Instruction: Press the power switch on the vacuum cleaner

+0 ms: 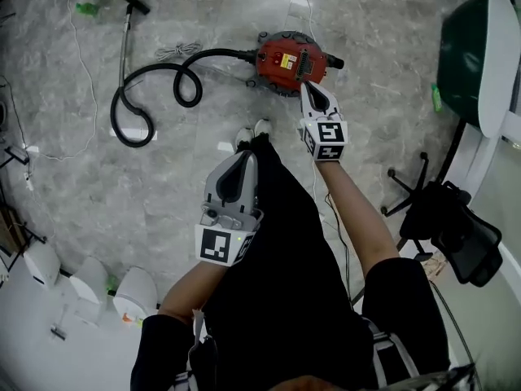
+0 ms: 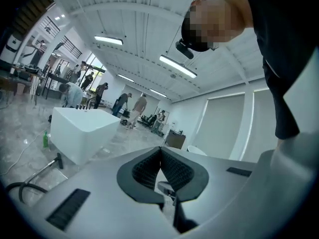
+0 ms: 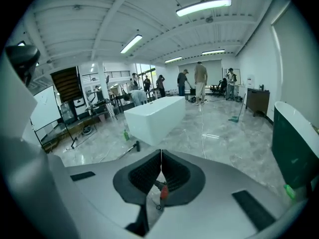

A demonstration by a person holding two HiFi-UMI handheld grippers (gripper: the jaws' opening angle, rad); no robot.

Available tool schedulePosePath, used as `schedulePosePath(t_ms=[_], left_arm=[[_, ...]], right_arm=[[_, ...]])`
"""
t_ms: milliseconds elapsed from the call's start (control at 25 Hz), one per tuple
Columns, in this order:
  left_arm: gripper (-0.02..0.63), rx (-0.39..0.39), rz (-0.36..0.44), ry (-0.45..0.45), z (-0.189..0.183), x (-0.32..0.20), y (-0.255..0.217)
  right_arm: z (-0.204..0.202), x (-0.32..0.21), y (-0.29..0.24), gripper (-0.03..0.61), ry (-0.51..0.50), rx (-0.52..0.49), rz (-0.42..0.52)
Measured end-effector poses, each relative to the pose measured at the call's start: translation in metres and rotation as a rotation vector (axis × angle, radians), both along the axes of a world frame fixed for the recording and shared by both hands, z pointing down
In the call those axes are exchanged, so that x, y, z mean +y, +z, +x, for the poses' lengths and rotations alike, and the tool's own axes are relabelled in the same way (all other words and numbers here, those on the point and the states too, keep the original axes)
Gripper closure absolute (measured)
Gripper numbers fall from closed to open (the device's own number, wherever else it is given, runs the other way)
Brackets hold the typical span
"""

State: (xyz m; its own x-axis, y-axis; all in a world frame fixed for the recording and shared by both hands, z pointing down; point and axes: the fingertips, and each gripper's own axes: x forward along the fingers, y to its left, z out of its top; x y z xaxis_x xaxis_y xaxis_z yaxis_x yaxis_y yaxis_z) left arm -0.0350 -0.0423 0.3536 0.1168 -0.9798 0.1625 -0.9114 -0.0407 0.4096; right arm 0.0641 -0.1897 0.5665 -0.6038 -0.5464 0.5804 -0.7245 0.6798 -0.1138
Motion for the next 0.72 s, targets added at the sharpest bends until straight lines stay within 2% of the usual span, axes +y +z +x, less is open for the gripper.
schedulePosePath(t_ms=[160, 320, 600, 720], left_arm=[[0.595, -0.017, 0.035, 0.028, 0.002, -0.002, -0.025], [0.595, -0.034, 0.092, 0.082, 0.009, -0.009, -0.051], [0.595, -0.071, 0.166, 0.181, 0.038, -0.018, -0.094], [0.595, -0.072, 0.181, 0.196, 0.042, -0.018, -0.105]], right_arm=[[0.013, 0.023, -0.057, 0.558, 0.026, -0.053, 0.023], [0.021, 0.048, -0.097, 0.558, 0.033, -0.062, 0.039], [0.014, 0.073, -0.213, 0.558, -0.006, -0.185, 0.203], [0.01, 0.087, -0.256, 0.558, 0.015, -0.254, 0.232]])
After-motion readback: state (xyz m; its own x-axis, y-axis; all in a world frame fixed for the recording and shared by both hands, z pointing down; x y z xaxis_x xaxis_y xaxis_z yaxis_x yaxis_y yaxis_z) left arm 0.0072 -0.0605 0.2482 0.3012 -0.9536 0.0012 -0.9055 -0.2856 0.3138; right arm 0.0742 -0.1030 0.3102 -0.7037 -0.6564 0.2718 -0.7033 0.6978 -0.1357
